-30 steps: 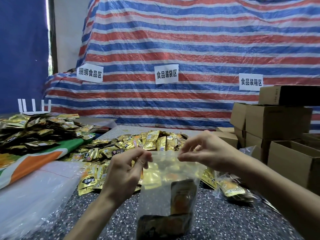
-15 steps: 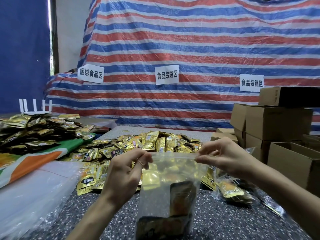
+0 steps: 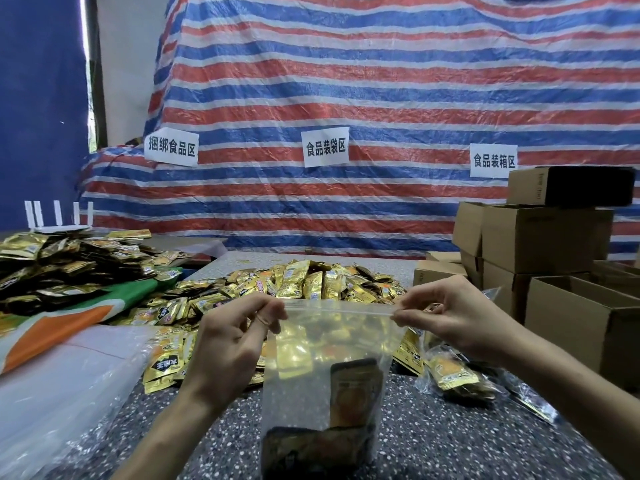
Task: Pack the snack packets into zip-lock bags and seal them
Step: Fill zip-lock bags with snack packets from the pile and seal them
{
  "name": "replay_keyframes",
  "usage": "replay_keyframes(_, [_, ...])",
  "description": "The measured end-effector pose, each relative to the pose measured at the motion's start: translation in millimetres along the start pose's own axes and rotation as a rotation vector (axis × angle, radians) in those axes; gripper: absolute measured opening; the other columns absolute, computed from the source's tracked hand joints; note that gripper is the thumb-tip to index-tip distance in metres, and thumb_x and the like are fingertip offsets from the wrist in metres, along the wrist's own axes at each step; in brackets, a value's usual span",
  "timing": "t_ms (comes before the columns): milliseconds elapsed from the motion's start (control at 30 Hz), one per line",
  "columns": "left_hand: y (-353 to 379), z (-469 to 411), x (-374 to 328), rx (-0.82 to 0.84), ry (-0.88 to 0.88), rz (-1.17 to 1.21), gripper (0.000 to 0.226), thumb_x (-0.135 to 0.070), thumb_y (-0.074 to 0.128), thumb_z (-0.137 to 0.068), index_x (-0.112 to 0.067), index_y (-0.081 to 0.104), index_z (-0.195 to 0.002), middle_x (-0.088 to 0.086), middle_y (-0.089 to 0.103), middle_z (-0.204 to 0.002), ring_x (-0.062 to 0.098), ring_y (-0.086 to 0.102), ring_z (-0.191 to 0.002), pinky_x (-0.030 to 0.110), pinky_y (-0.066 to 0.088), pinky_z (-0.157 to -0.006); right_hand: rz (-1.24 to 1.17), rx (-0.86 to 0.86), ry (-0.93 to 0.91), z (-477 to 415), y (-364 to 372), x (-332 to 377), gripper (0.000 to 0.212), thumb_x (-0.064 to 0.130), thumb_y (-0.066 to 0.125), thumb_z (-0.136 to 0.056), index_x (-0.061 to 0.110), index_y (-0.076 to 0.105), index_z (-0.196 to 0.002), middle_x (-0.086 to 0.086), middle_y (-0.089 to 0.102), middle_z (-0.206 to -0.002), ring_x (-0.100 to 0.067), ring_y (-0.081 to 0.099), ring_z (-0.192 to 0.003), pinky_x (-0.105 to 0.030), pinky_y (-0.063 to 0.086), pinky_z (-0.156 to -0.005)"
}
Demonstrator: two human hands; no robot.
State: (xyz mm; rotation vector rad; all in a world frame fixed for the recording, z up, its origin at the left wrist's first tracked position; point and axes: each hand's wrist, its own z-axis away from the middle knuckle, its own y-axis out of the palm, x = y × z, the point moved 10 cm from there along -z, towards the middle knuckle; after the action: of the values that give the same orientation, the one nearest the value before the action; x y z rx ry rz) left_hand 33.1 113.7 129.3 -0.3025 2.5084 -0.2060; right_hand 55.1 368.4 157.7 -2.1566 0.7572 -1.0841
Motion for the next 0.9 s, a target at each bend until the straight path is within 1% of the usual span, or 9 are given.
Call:
replay_keyframes(267, [0, 2, -3, -0.018, 0.029, -0.022, 0.022, -0.031, 0.055, -0.093, -0.026, 0.067, -0.076, -0.009, 0.064, -0.067, 0.010, 0.060, -0.063, 0.024, 0.043, -0.056, 0.022, -0.137, -0.028, 7, -9, 3, 0.019, 0.047, 0.073, -0.070, 0.028, 0.075, -0.072, 0.007, 0.074, -0.070, -0.005, 0.067, -0.064, -0.019, 0.055, -0.058])
replay_keyframes(367, [2, 2, 3, -0.037, 0.018, -0.011, 0.023, -0.031, 0.054, -0.096, -0.028, 0.066, -0.077, -0.010, 0.063, -0.069, 0.009, 0.054, -0.056, 0.024, 0.038, -0.051, -0.175, -0.194, 0.067, 11, -8, -16, 0.030, 0.046, 0.079, -0.065, 0.017, 0.078, -0.069, -0.002, 0.075, -0.071, -0.015, 0.066, -0.061, -0.023, 0.054, -0.055])
replay_keyframes(433, [3, 5, 13, -0.045, -0.023, 0.053, 0.023, -0.029, 0.055, -0.099, -0.027, 0.067, -0.079, -0.007, 0.063, -0.069, 0.005, 0.050, -0.052, 0.018, 0.035, -0.047, -0.444, -0.126, 0.207, 19, 10, -40, 0.041, 0.045, 0.084, -0.061, 0.010, 0.076, -0.081, -0.008, 0.076, -0.083, -0.017, 0.070, -0.073, -0.027, 0.058, -0.062])
replay_keyframes(500, [4, 8, 22, -0.061, -0.078, 0.159, 0.024, -0.027, 0.053, -0.096, -0.026, 0.068, -0.078, -0.004, 0.063, -0.069, 0.001, 0.048, -0.051, 0.014, 0.036, -0.048, -0.639, 0.038, 0.353, 31, 48, -57, 0.060, 0.041, 0.091, -0.062, 0.011, 0.068, -0.108, -0.006, 0.075, -0.106, -0.018, 0.073, -0.094, -0.034, 0.061, -0.072])
replay_keyframes(567, [6, 7, 28, -0.088, -0.113, 0.243, 0.023, -0.027, 0.052, -0.095, -0.026, 0.069, -0.079, -0.002, 0.062, -0.068, 0.000, 0.045, -0.049, 0.014, 0.034, -0.045, -0.657, 0.198, 0.442, 46, 86, -64, 0.079, 0.035, 0.093, -0.060, 0.019, 0.057, -0.128, -0.002, 0.070, -0.122, -0.019, 0.071, -0.106, -0.033, 0.059, -0.077])
replay_keyframes(633, [10, 6, 30, -0.105, -0.120, 0.270, 0.023, -0.028, 0.052, -0.095, -0.026, 0.070, -0.080, -0.001, 0.062, -0.068, 0.003, 0.041, -0.047, 0.016, 0.030, -0.043, -0.575, 0.315, 0.429, 55, 116, -64, 0.069, 0.026, 0.091, -0.068, 0.025, 0.057, -0.129, 0.001, 0.069, -0.125, -0.017, 0.069, -0.110, -0.029, 0.055, -0.082])
replay_keyframes(700, [13, 6, 33, -0.110, -0.123, 0.279, 0.023, -0.028, 0.053, -0.095, -0.025, 0.070, -0.080, 0.000, 0.062, -0.068, 0.006, 0.041, -0.047, 0.018, 0.029, -0.041, -0.504, 0.347, 0.385, 58, 134, -59, 0.042, 0.020, 0.084, -0.079, 0.025, 0.066, -0.116, 0.007, 0.074, -0.114, -0.007, 0.069, -0.105, -0.020, 0.052, -0.085])
replay_keyframes(767, [15, 7, 34, -0.111, -0.131, 0.287, 0.023, -0.027, 0.053, -0.096, -0.022, 0.069, -0.080, 0.000, 0.062, -0.067, 0.005, 0.042, -0.047, 0.017, 0.030, -0.040, -0.437, 0.298, 0.350, 56, 139, -56, 0.020, 0.019, 0.077, -0.086, 0.023, 0.070, -0.105, 0.004, 0.075, -0.102, 0.001, 0.067, -0.094, -0.015, 0.050, -0.082])
replay_keyframes(900, [29, 10, 38, -0.014, -0.172, 0.196, 0.013, -0.038, 0.056, -0.095, -0.032, 0.067, -0.090, -0.004, 0.065, -0.073, 0.010, 0.055, -0.056, 0.022, 0.044, -0.048, -0.398, 0.174, 0.392, 50, 126, -62, 0.013, 0.015, 0.075, -0.088, 0.020, 0.072, -0.100, 0.007, 0.077, -0.096, 0.001, 0.068, -0.088, -0.007, 0.048, -0.073])
